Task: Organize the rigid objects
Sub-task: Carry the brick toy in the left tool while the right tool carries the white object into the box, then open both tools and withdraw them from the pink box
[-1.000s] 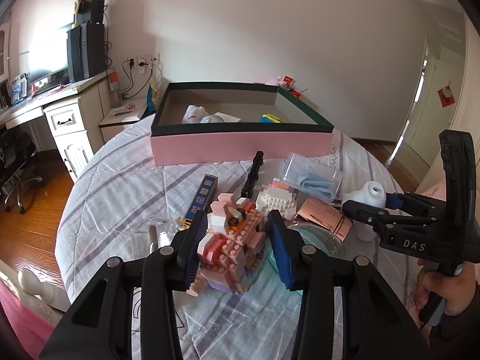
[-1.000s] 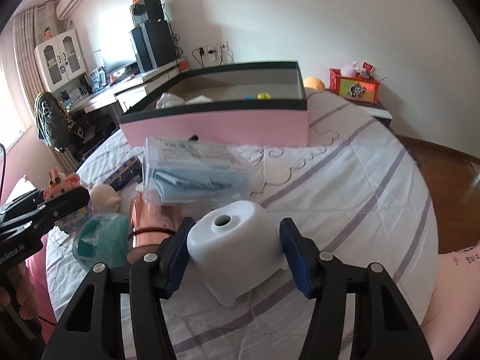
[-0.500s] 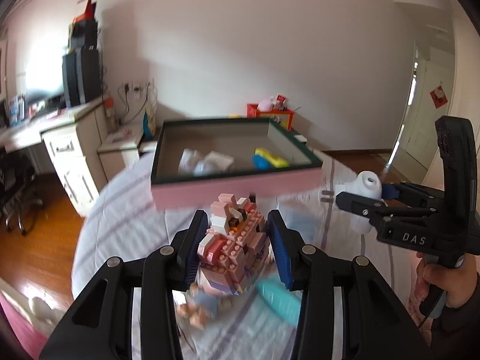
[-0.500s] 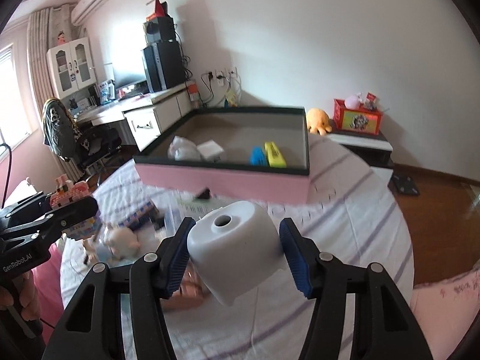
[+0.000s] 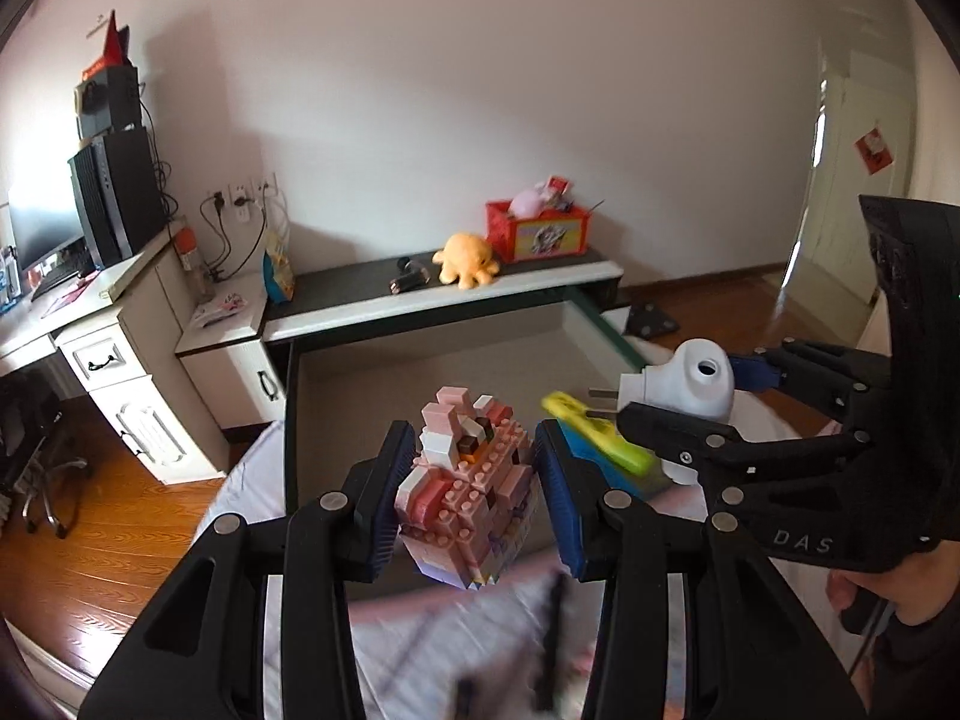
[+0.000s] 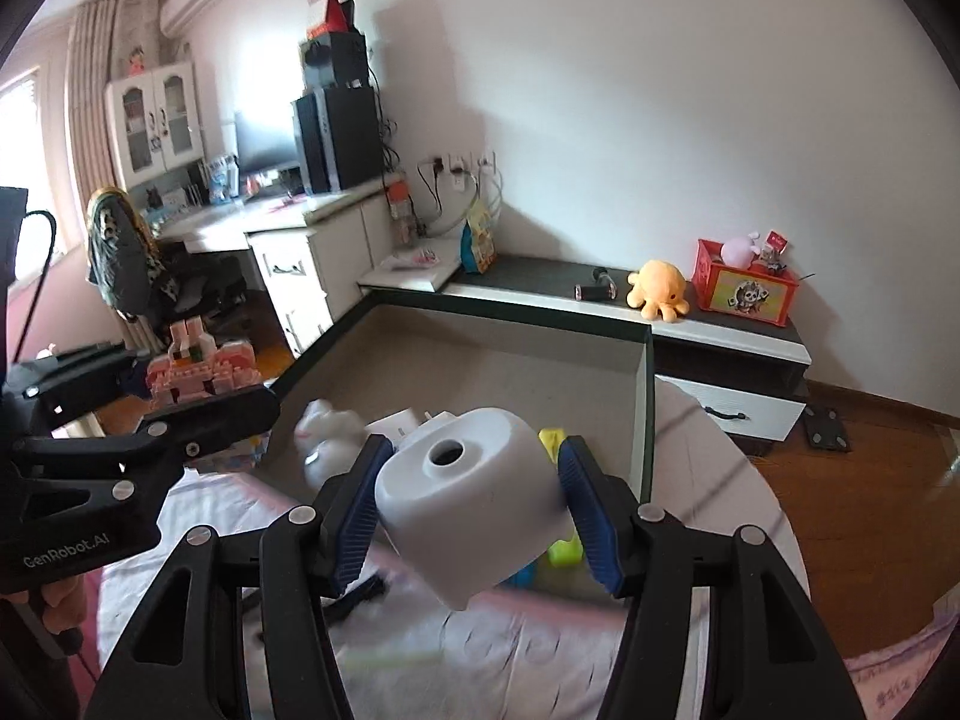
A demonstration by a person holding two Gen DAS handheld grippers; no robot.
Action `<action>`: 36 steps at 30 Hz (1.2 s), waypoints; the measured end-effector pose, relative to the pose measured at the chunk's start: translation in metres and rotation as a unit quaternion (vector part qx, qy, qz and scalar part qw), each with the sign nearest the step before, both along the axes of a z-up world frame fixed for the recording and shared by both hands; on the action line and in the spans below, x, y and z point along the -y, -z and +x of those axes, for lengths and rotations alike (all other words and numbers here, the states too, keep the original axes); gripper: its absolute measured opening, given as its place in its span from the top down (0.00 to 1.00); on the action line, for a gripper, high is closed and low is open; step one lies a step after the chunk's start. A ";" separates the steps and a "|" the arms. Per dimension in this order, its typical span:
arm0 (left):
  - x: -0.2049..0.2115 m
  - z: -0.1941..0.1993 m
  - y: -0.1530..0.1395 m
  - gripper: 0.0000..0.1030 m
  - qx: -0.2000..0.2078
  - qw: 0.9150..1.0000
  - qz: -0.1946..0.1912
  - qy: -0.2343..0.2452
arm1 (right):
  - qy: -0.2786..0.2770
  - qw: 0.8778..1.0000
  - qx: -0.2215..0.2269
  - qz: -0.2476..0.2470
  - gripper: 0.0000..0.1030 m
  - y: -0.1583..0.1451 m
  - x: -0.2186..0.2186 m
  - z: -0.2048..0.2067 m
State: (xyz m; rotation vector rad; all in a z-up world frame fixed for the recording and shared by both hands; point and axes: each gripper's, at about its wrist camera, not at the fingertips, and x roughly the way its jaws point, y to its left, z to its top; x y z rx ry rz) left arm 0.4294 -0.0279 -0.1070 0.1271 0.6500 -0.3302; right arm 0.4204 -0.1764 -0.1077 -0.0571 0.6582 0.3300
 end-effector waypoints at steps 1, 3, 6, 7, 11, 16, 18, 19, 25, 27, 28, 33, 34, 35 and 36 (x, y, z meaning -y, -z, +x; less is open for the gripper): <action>0.000 0.013 0.003 0.59 -0.007 1.000 0.007 -0.005 | 0.001 1.000 -0.009 0.000 0.43 0.005 -0.002 0.018; -0.003 0.045 0.012 0.59 -0.024 0.999 0.020 -0.016 | 0.001 1.000 -0.025 -0.002 0.43 0.013 -0.004 0.039; -0.006 0.077 0.027 0.59 -0.050 0.998 0.034 -0.027 | 0.002 0.998 -0.060 0.003 0.43 0.030 -0.008 0.076; -0.007 0.087 0.033 0.59 -0.060 0.997 0.038 -0.029 | 0.005 0.998 -0.068 0.001 0.43 0.036 -0.010 0.084; -0.008 0.112 0.053 0.59 -0.084 0.994 0.056 -0.046 | 0.009 0.995 -0.103 -0.007 0.43 0.054 -0.018 0.113; -0.010 0.123 0.069 0.57 -0.103 0.991 0.062 -0.065 | 0.003 0.993 -0.114 0.008 0.44 0.056 -0.020 0.119; -0.011 0.117 0.069 0.50 -0.099 0.991 0.058 -0.071 | 0.010 0.994 -0.106 0.009 0.43 0.053 -0.019 0.115; -0.013 0.113 0.067 0.40 -0.095 0.991 0.056 -0.074 | 0.010 0.995 -0.103 0.015 0.43 0.052 -0.016 0.110; -0.026 0.061 0.032 0.11 -0.029 0.994 0.041 -0.100 | 0.026 0.997 -0.062 0.048 0.26 0.026 -0.002 0.066; -0.032 0.036 0.017 0.07 -0.010 0.994 0.026 -0.105 | 0.029 0.997 -0.047 0.053 0.22 0.013 -0.002 0.047; -0.033 0.022 0.010 0.07 0.002 0.994 0.021 -0.108 | 0.032 0.997 -0.035 0.056 0.22 0.006 -0.001 0.034; -0.036 -0.058 -0.022 0.00 0.074 0.988 0.012 -0.133 | 0.058 0.997 0.030 0.041 0.15 -0.024 -0.006 -0.042; -0.036 -0.074 -0.026 0.00 0.088 0.987 0.009 -0.136 | 0.061 0.996 0.043 0.042 0.14 -0.028 -0.007 -0.057; -0.035 -0.092 -0.030 0.00 0.099 0.985 0.009 -0.139 | 0.065 0.996 0.051 0.040 0.11 -0.032 -0.007 -0.071; -0.036 -0.104 -0.033 0.00 0.105 0.985 0.009 -0.139 | 0.066 0.995 0.055 0.040 0.08 -0.034 -0.006 -0.080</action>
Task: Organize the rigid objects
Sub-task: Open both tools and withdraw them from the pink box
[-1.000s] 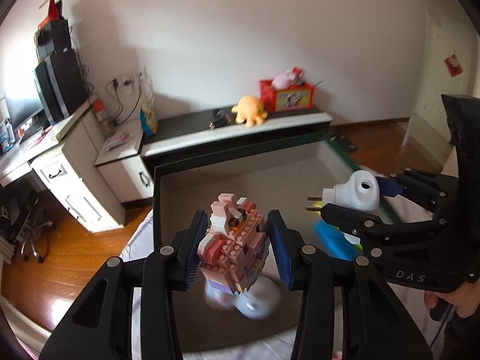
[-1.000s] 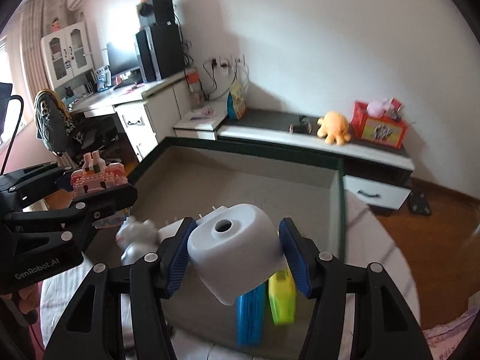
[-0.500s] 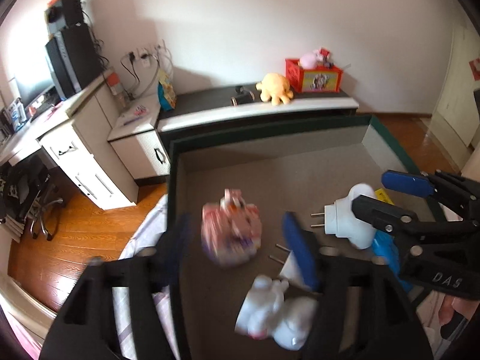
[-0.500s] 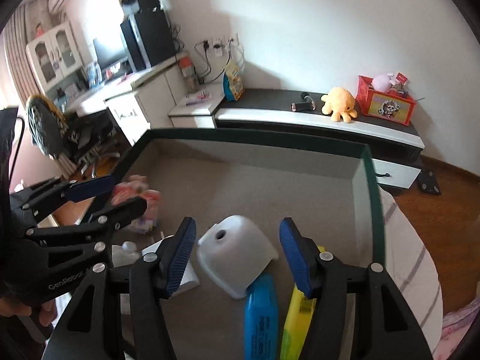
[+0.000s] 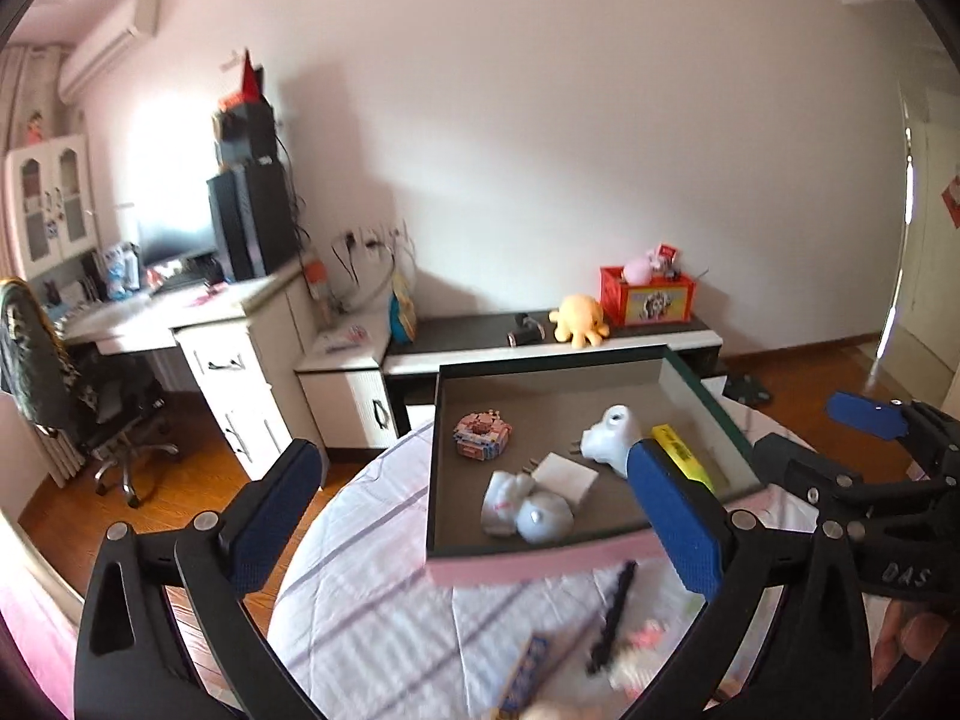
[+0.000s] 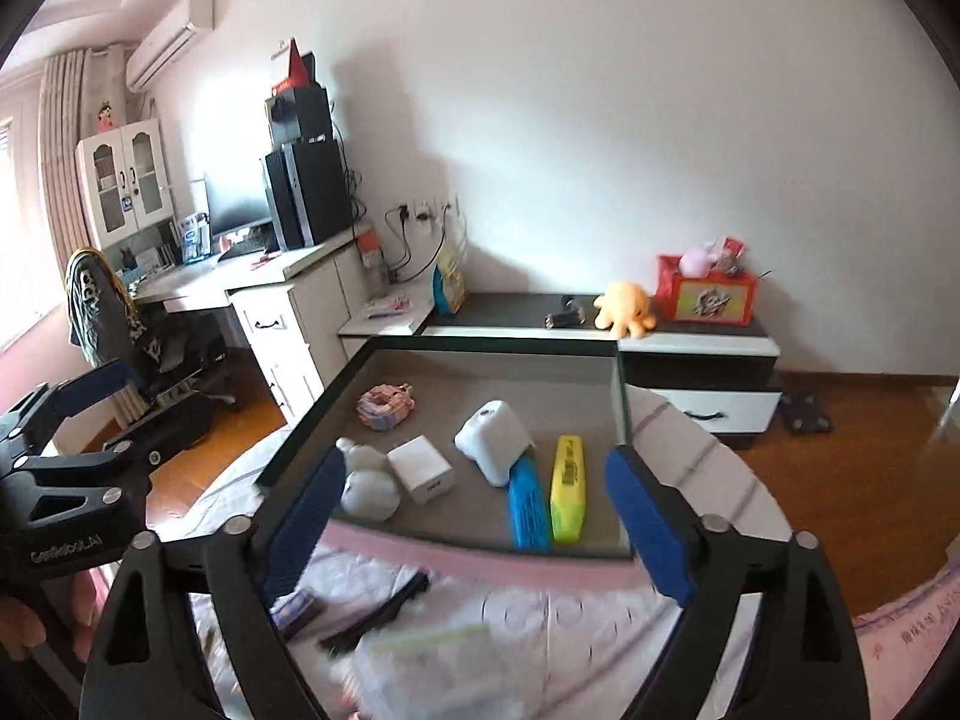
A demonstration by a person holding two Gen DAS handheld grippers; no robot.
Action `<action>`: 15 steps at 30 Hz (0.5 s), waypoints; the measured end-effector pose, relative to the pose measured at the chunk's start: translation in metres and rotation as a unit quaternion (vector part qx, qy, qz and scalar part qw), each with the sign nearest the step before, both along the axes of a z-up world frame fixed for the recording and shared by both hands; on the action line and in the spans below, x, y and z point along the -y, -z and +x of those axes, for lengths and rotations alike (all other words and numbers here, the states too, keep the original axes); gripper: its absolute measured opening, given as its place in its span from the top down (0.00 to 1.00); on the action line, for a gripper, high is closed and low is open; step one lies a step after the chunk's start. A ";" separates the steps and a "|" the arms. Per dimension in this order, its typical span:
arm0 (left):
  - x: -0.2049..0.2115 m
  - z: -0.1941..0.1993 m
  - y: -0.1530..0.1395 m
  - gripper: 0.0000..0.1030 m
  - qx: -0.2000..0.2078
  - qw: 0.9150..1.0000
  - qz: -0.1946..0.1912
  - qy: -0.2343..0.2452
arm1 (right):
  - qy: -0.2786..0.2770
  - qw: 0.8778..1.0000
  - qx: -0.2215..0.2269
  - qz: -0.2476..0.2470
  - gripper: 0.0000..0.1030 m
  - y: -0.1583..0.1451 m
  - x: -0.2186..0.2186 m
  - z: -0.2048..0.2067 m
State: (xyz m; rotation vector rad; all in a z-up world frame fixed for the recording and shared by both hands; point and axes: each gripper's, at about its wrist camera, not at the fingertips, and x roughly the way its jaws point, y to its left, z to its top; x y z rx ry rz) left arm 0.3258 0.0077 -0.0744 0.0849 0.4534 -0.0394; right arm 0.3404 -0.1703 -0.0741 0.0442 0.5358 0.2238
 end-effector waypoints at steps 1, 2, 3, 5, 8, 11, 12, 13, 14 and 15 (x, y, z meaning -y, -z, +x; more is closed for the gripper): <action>0.002 -0.018 -0.002 0.00 0.009 1.000 0.003 -0.002 | -0.001 1.000 0.009 0.003 0.00 -0.003 0.000 -0.014; 0.003 -0.030 -0.003 0.00 0.014 1.000 0.005 -0.005 | -0.002 1.000 0.024 0.004 0.00 -0.007 -0.001 -0.035; 0.003 -0.042 -0.004 0.00 0.020 1.000 0.003 -0.005 | 0.000 1.000 0.029 0.001 0.00 -0.009 -0.001 -0.044; 0.005 -0.069 -0.005 0.00 0.029 0.999 0.004 -0.013 | 0.005 0.999 0.050 -0.003 0.00 -0.013 -0.002 -0.072; 0.005 -0.102 -0.006 0.00 0.037 0.999 -0.008 -0.021 | 0.019 0.998 0.066 -0.010 0.00 -0.018 -0.002 -0.106; 0.006 -0.130 -0.008 0.00 0.048 0.998 -0.013 -0.026 | 0.030 0.996 0.079 -0.014 0.00 -0.023 -0.001 -0.137; 0.007 -0.138 -0.009 0.00 0.054 0.998 -0.011 -0.027 | 0.033 0.996 0.083 -0.016 0.00 -0.024 0.000 -0.146; 0.008 -0.147 -0.011 0.00 0.062 0.998 -0.009 -0.030 | 0.034 0.995 0.087 -0.016 0.00 -0.026 0.000 -0.155; 0.009 -0.158 -0.014 0.00 0.074 0.997 -0.006 -0.037 | 0.037 0.995 0.093 -0.017 0.00 -0.028 0.000 -0.167; 0.010 -0.166 -0.016 0.00 0.082 0.996 -0.005 -0.039 | 0.040 0.994 0.097 -0.017 0.00 -0.029 0.001 -0.174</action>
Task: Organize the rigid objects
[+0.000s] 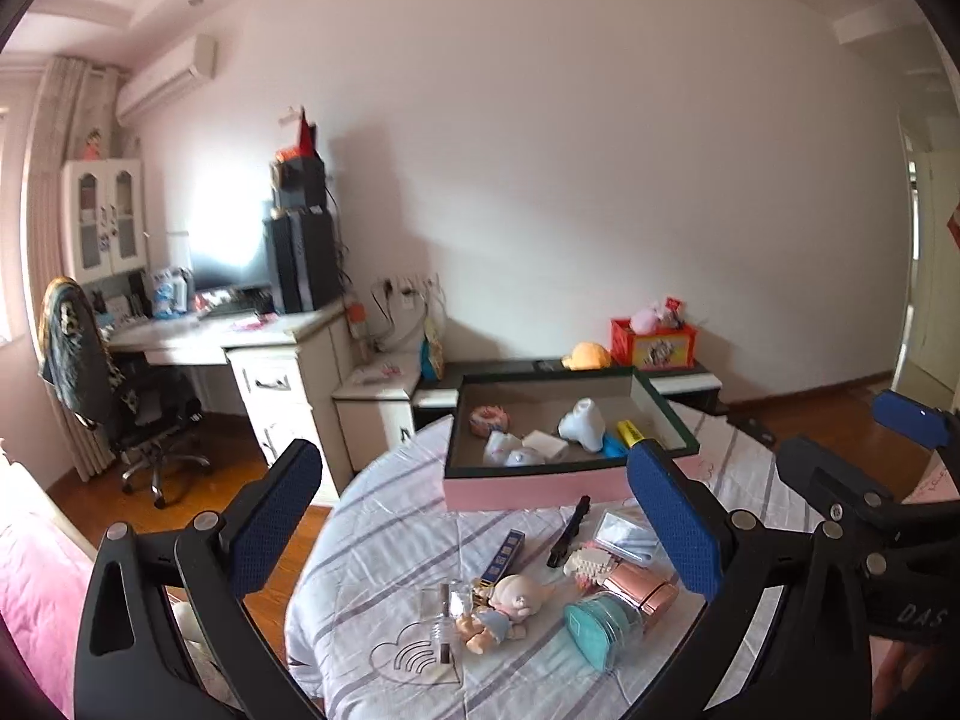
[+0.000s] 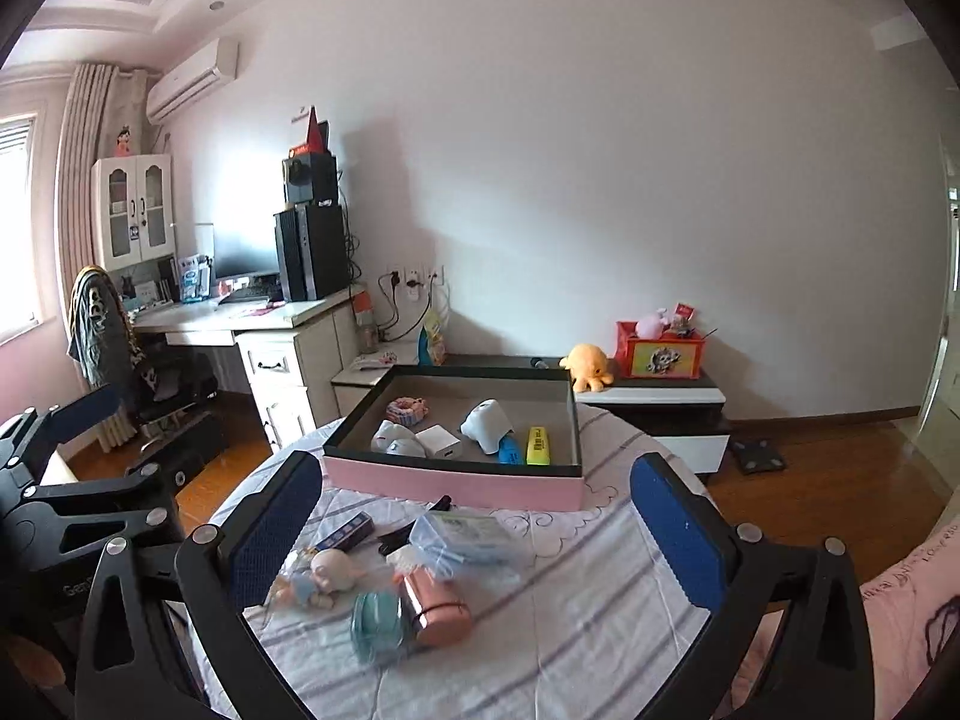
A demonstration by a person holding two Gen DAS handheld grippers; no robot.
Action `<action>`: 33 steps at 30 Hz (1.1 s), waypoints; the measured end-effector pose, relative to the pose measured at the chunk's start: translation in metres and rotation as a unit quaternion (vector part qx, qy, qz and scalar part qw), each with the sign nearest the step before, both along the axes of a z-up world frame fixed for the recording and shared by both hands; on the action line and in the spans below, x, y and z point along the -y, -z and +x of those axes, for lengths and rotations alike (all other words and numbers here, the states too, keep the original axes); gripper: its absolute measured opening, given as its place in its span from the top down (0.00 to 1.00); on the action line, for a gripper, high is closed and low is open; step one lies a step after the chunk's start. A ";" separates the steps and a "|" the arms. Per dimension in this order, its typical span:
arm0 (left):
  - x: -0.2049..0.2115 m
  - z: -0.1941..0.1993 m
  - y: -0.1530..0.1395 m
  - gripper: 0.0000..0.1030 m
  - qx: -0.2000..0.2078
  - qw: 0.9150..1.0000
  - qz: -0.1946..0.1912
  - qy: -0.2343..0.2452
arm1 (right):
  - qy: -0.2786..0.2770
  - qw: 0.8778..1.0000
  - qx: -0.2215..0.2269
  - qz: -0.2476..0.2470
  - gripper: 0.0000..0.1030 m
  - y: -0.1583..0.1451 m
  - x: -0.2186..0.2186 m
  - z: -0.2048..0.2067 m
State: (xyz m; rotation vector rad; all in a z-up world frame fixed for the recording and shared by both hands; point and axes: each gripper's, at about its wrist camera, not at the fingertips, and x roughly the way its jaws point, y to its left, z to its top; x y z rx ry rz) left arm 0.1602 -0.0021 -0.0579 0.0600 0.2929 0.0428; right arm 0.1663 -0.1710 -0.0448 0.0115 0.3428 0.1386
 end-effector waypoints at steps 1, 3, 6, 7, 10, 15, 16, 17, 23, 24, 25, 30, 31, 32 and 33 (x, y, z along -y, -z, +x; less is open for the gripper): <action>0.000 -0.006 -0.001 0.00 0.005 1.000 -0.001 0.000 | 0.002 1.000 0.003 0.000 0.00 -0.001 0.000 -0.005; 0.001 -0.019 -0.005 0.00 0.015 1.000 -0.005 0.001 | 0.004 1.000 0.014 0.002 0.00 -0.006 0.003 -0.019; 0.003 -0.033 -0.010 0.00 0.027 1.000 -0.006 0.005 | 0.006 1.000 0.024 0.002 0.00 -0.011 0.005 -0.033; 0.003 -0.039 -0.012 0.00 0.030 1.000 -0.004 0.005 | 0.009 1.000 0.027 0.000 0.00 -0.013 0.006 -0.039; 0.003 -0.053 -0.018 0.00 0.041 0.999 -0.003 0.008 | 0.011 0.999 0.035 -0.001 0.00 -0.016 0.006 -0.053; 0.003 -0.071 -0.026 0.00 0.056 0.998 -0.007 0.009 | 0.013 0.999 0.051 -0.001 0.00 -0.024 0.005 -0.073; 0.002 -0.073 -0.027 0.00 0.058 0.998 -0.008 0.009 | 0.013 0.999 0.053 -0.002 0.00 -0.025 0.004 -0.075; 0.002 -0.075 -0.028 0.00 0.060 0.998 -0.010 0.009 | 0.013 0.998 0.056 -0.003 0.00 -0.027 0.004 -0.078; 0.001 -0.083 -0.032 0.00 0.068 0.998 -0.006 0.004 | 0.010 0.998 0.062 -0.003 0.00 -0.030 0.000 -0.087; 0.000 -0.083 -0.032 0.00 0.068 0.998 -0.007 0.004 | 0.010 0.998 0.062 -0.003 0.00 -0.030 -0.001 -0.087; 0.000 -0.083 -0.032 0.00 0.068 0.998 -0.007 0.004 | 0.010 0.998 0.063 -0.004 0.00 -0.030 -0.001 -0.087; -0.001 -0.084 -0.031 0.00 0.064 0.998 -0.008 0.004 | 0.011 0.998 0.061 -0.007 0.00 -0.031 -0.003 -0.088; -0.001 -0.084 -0.030 0.00 0.063 0.998 -0.009 0.004 | 0.010 0.998 0.060 -0.007 0.00 -0.031 -0.003 -0.088; -0.001 -0.083 -0.029 0.00 0.062 0.998 -0.009 0.004 | 0.010 0.998 0.058 -0.007 0.00 -0.030 -0.004 -0.088; -0.001 -0.082 -0.028 0.00 0.059 0.998 -0.009 0.004 | 0.010 0.998 0.057 -0.008 0.00 -0.030 -0.004 -0.088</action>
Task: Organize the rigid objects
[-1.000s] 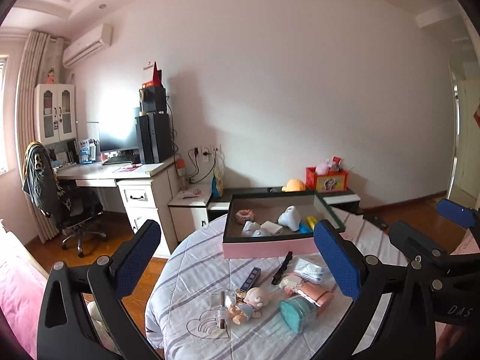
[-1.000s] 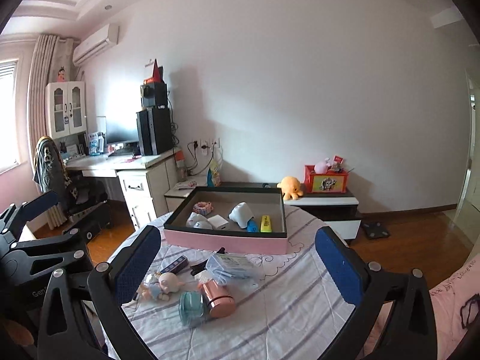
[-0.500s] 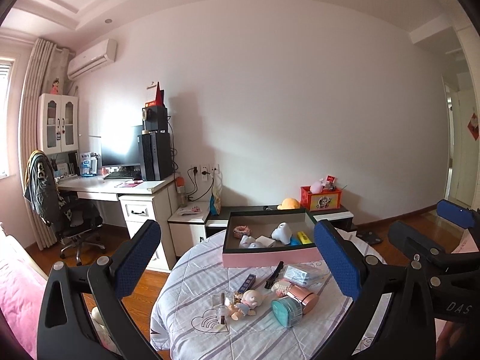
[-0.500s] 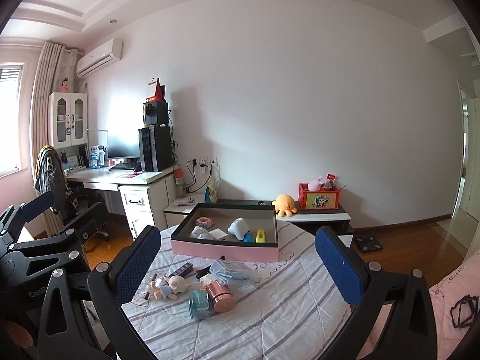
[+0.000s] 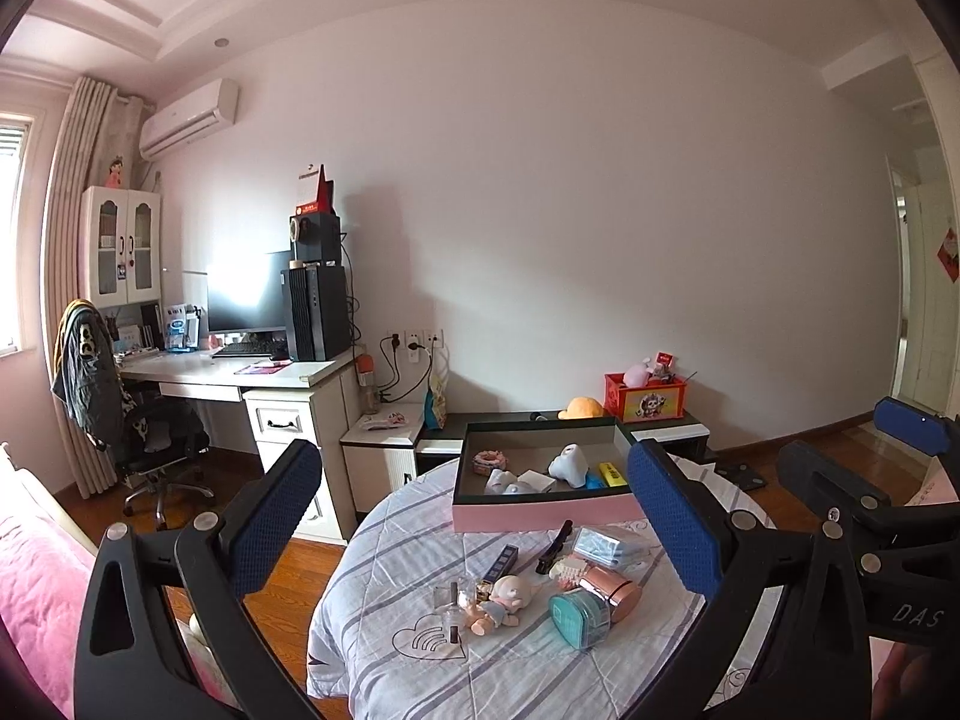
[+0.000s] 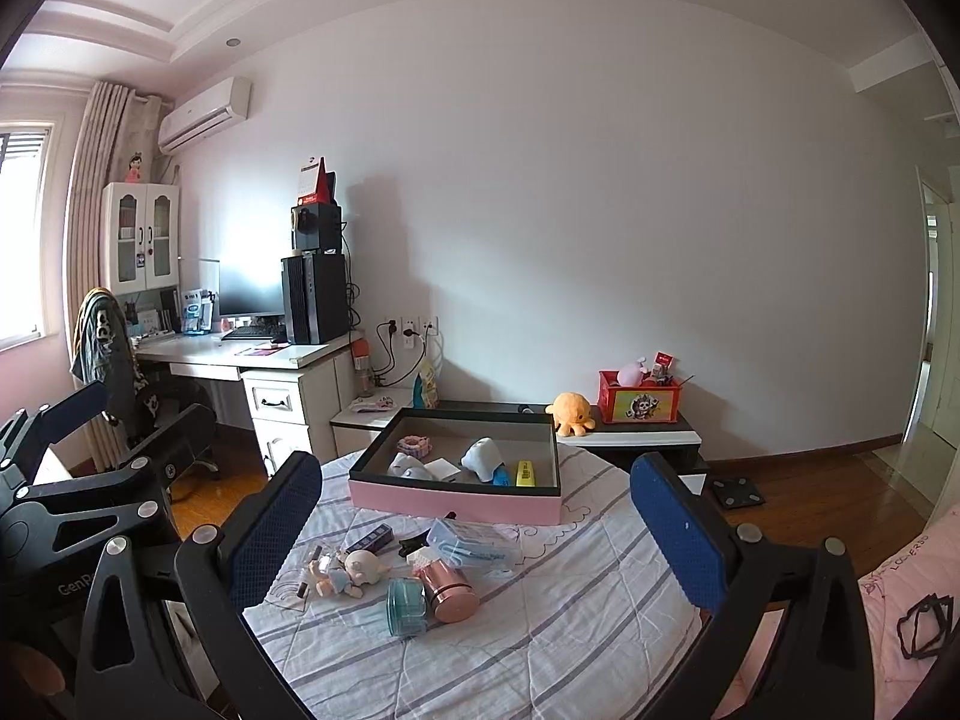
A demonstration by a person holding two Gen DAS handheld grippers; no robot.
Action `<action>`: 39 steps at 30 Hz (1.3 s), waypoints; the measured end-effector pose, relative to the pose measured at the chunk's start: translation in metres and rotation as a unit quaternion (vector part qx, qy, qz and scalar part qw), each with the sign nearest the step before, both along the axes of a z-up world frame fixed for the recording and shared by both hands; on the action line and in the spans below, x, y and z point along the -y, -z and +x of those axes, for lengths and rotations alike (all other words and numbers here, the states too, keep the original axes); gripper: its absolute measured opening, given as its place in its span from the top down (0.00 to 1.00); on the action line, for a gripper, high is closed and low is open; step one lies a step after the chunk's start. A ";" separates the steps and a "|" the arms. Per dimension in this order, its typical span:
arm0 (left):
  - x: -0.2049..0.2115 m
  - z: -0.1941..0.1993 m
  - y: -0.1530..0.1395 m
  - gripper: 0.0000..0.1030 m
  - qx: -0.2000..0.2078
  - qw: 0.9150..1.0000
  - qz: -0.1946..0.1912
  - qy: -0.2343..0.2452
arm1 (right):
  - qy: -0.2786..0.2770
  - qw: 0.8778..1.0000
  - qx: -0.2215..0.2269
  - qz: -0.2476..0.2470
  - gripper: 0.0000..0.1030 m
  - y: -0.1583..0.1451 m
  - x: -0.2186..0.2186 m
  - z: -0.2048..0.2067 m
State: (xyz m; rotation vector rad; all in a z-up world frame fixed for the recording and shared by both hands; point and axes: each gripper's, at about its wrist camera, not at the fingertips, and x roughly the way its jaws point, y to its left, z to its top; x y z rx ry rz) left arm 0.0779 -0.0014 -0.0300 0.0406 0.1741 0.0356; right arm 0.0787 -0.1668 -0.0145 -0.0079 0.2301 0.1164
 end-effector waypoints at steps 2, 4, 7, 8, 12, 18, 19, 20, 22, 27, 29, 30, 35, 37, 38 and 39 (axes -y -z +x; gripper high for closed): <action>0.000 0.002 0.002 0.00 -0.004 1.000 -0.001 0.000 | 0.000 1.000 -0.004 0.000 0.00 0.001 0.000 0.002; -0.001 0.004 0.005 0.00 -0.007 1.000 -0.002 -0.001 | 0.000 1.000 -0.007 -0.001 0.00 0.002 0.000 0.004; -0.001 0.006 0.006 0.00 -0.010 1.000 -0.004 0.000 | 0.000 1.000 -0.010 -0.002 0.00 0.003 0.000 0.005; -0.002 0.006 0.006 0.00 -0.010 1.000 -0.005 0.000 | 0.000 1.000 -0.010 -0.002 0.00 0.003 -0.001 0.006; -0.002 0.007 0.006 0.00 -0.011 1.000 -0.005 0.000 | -0.001 1.000 -0.012 -0.002 0.00 0.004 -0.001 0.007; -0.004 0.011 0.009 0.00 -0.017 1.000 -0.004 0.001 | -0.002 1.000 -0.018 -0.003 0.00 0.006 -0.002 0.012; -0.004 0.013 0.010 0.00 -0.019 1.000 -0.004 0.001 | -0.002 1.000 -0.020 -0.003 0.00 0.007 -0.002 0.013; -0.005 0.015 0.012 0.00 -0.021 1.000 -0.004 0.001 | -0.002 1.000 -0.022 -0.003 0.00 0.008 -0.003 0.015; -0.007 0.021 0.016 0.00 -0.028 1.000 -0.004 0.003 | -0.004 1.000 -0.028 -0.003 0.00 0.011 -0.003 0.020; -0.013 0.039 0.034 0.00 -0.056 0.998 -0.007 0.018 | -0.005 0.999 -0.047 -0.006 0.00 0.024 -0.005 0.032; -0.017 0.046 0.044 0.00 -0.071 0.997 -0.009 0.019 | -0.008 0.998 -0.063 -0.006 0.00 0.034 -0.006 0.042; -0.019 0.050 0.049 0.00 -0.079 0.997 -0.010 0.018 | -0.008 0.997 -0.072 -0.006 0.00 0.040 -0.006 0.047; -0.034 0.078 0.092 0.00 -0.153 0.988 -0.015 0.011 | -0.009 0.992 -0.127 -0.004 0.00 0.077 -0.005 0.074; -0.039 0.087 0.108 0.00 -0.178 0.984 -0.014 0.009 | -0.006 0.989 -0.151 -0.005 0.00 0.094 -0.004 0.086; -0.041 0.093 0.120 0.00 -0.194 0.981 -0.011 0.008 | -0.003 0.986 -0.167 -0.006 0.00 0.105 -0.003 0.093; -0.043 0.095 0.125 0.00 -0.202 0.979 -0.010 0.009 | -0.003 0.985 -0.174 -0.006 0.00 0.112 -0.002 0.096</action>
